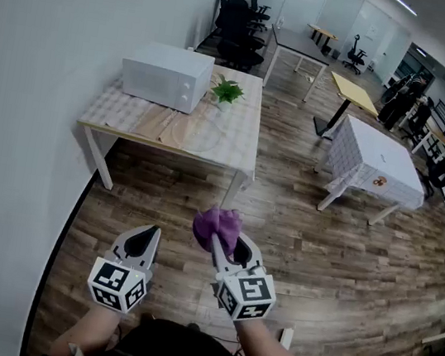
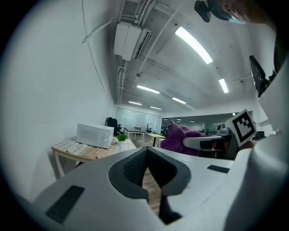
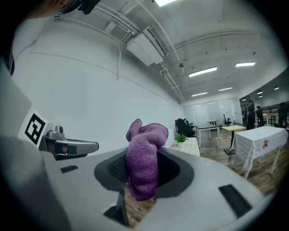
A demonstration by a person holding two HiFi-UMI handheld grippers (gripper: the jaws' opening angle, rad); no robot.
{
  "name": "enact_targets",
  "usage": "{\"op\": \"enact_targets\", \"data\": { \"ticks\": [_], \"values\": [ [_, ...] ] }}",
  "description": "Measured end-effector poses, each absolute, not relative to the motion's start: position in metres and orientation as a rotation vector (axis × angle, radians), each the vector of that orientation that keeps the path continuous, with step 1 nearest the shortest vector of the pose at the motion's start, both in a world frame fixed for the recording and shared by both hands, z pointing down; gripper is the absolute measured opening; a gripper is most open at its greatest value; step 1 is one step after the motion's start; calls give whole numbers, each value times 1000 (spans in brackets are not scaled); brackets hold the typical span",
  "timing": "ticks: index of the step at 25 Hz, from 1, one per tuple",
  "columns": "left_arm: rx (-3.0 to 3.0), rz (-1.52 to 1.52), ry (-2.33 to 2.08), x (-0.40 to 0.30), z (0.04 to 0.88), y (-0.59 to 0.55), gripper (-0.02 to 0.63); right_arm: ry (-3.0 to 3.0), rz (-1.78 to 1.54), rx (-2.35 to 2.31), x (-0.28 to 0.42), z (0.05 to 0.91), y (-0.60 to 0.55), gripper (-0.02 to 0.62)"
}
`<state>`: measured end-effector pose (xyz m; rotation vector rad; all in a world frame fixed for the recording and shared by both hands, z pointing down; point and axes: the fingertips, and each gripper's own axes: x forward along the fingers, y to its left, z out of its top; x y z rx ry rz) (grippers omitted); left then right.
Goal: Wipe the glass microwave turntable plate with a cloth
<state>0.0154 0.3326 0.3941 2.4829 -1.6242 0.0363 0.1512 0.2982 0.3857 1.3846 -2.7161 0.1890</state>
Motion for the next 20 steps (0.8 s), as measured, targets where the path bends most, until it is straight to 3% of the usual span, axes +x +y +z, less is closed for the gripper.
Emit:
{"op": "enact_targets", "data": {
  "ticks": [20],
  "values": [
    [2490,28,-1599,11,394,331,2,-2735,252,1381,142,389,297,143]
  ]
}}
